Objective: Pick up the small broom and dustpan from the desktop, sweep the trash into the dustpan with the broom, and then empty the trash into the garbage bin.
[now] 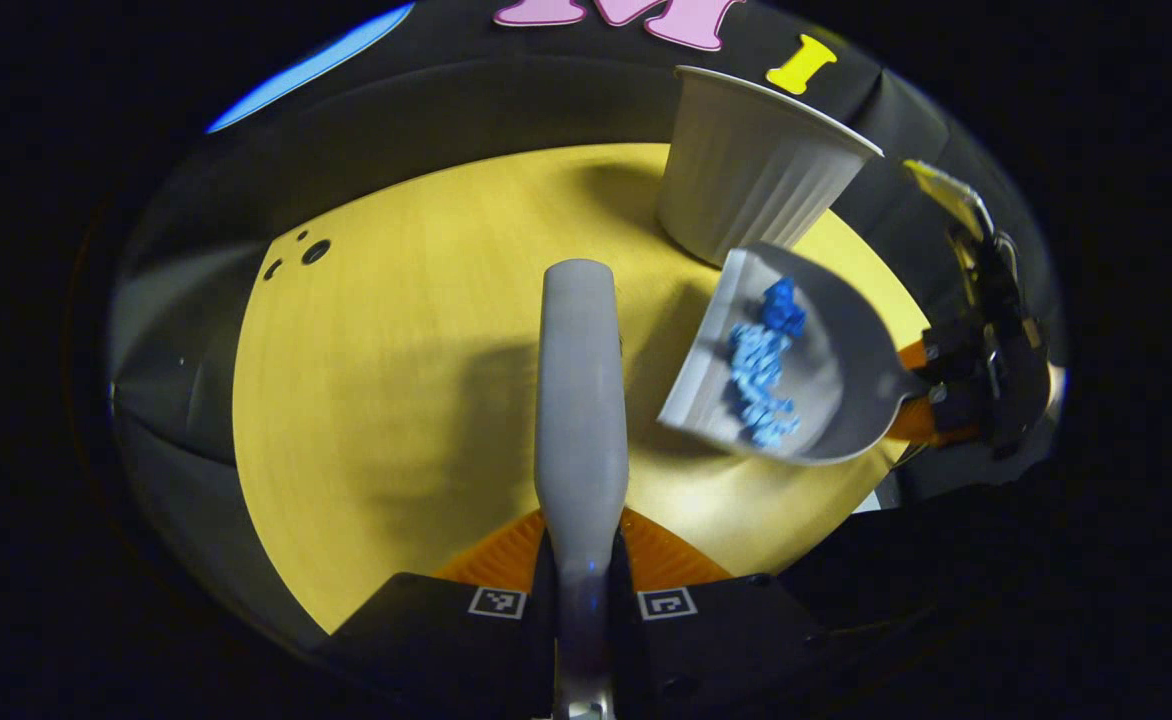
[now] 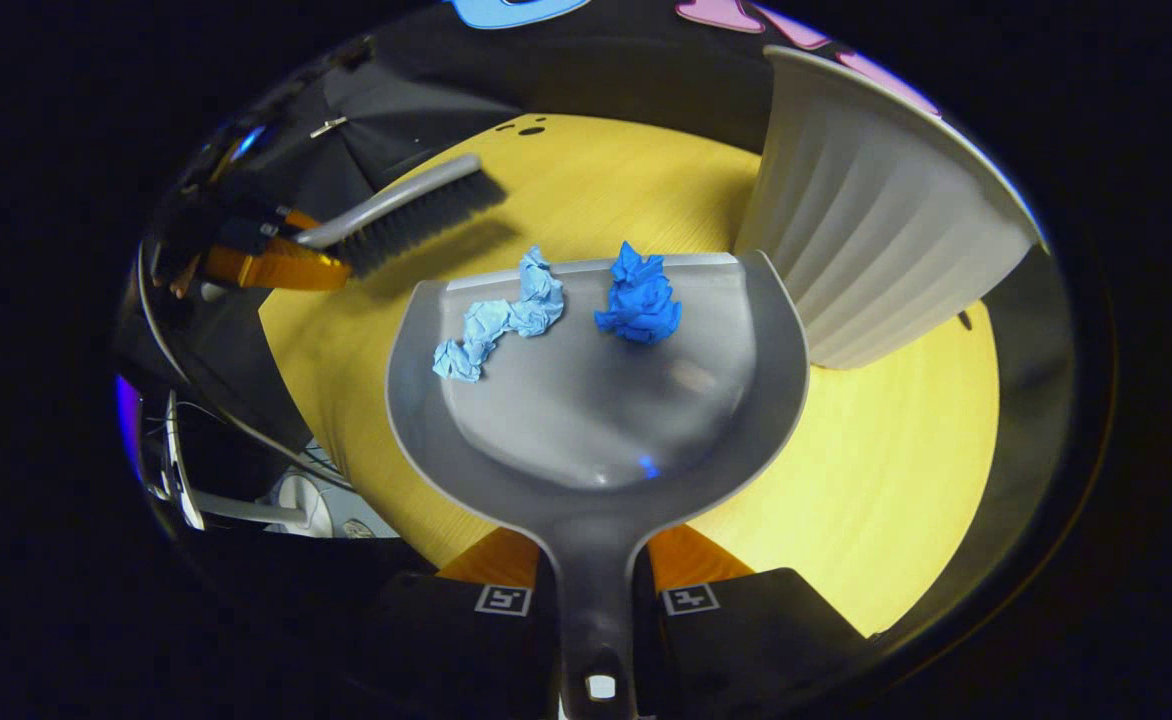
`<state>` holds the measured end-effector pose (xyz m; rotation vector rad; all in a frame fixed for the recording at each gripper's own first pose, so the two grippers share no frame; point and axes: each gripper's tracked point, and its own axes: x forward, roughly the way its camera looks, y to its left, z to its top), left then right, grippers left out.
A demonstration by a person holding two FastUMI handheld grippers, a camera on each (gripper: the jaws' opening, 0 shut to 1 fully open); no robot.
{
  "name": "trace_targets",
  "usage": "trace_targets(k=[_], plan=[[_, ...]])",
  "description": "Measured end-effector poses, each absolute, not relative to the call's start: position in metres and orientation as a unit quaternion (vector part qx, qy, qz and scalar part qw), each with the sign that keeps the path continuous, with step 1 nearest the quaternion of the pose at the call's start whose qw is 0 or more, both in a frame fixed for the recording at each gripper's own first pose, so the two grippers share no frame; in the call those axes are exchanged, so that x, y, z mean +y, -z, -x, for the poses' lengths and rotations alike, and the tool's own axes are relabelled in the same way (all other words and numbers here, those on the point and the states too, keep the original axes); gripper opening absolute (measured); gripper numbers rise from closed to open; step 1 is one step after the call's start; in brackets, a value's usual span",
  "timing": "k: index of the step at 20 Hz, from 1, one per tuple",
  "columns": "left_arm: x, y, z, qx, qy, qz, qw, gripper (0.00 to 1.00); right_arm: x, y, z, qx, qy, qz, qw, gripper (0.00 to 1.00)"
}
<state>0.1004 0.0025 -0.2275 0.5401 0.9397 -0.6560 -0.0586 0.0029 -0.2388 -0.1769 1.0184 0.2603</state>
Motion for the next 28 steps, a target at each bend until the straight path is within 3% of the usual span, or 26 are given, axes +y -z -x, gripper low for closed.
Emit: trace_targets(k=[6, 11, 16, 22, 28], plan=[[0.051, 0.277, -0.121, 0.450, 0.301, -0.223, 0.811, 0.26, -0.007, 0.158, 0.087, 0.461, -0.090, 0.080, 0.879, 0.32], [0.057, 0.277, -0.102, 0.440, 0.317, -0.219, 0.811, 0.26, -0.014, 0.102, 0.092, 0.456, -0.063, 0.021, 0.887, 0.33], [0.058, 0.274, -0.102, 0.431, 0.319, -0.225, 0.813, 0.29, -0.057, 0.048, 0.080, 0.434, -0.033, 0.061, 0.898, 0.33], [0.044, 0.258, -0.121, 0.422, 0.304, -0.222, 0.824, 0.26, -0.125, 0.017, 0.025, 0.400, 0.010, 0.129, 0.907, 0.33], [0.033, 0.250, -0.133, 0.424, 0.284, -0.213, 0.833, 0.26, -0.172, 0.025, -0.052, 0.373, 0.049, 0.145, 0.915, 0.33]])
